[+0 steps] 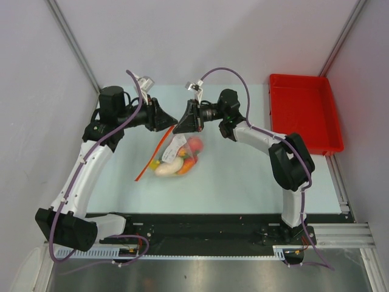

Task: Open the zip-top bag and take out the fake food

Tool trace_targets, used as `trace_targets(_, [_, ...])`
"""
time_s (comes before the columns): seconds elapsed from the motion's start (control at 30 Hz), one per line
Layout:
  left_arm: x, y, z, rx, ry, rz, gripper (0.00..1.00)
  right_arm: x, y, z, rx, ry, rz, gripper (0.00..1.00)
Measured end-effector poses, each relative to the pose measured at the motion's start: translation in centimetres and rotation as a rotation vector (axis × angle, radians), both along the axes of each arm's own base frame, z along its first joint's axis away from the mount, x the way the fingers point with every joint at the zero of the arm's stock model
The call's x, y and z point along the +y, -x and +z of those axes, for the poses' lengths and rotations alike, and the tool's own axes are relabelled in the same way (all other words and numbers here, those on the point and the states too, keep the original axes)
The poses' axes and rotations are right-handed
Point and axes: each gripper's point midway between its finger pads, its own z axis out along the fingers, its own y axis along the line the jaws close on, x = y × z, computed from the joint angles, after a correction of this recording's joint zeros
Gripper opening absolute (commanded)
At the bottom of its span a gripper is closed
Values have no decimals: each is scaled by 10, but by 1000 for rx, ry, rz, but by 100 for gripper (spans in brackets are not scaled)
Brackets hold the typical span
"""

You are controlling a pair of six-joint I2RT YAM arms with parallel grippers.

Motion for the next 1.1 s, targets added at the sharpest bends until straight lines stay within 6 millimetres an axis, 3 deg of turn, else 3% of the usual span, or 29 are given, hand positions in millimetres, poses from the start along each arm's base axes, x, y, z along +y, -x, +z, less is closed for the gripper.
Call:
trace_targets(0.2, [0, 4, -4, 15, -8, -13, 46, -1, -2, 1, 13, -5, -2, 0])
trace_targets(0.63, [-1, 3, -8, 24, -4, -15, 32, -2, -1, 5, 20, -14, 3, 0])
trace_targets(0.73, [-2, 2, -4, 12, 7, -20, 28, -1, 1, 5, 20, -13, 6, 0])
trace_targets(0.9, [-5, 3, -3, 15, 21, -35, 2, 1, 3, 5, 20, -13, 12, 0])
trace_targets(1.1, [-5, 4, -2, 14, 23, -43, 0, 1, 3, 4, 25, -10, 11, 0])
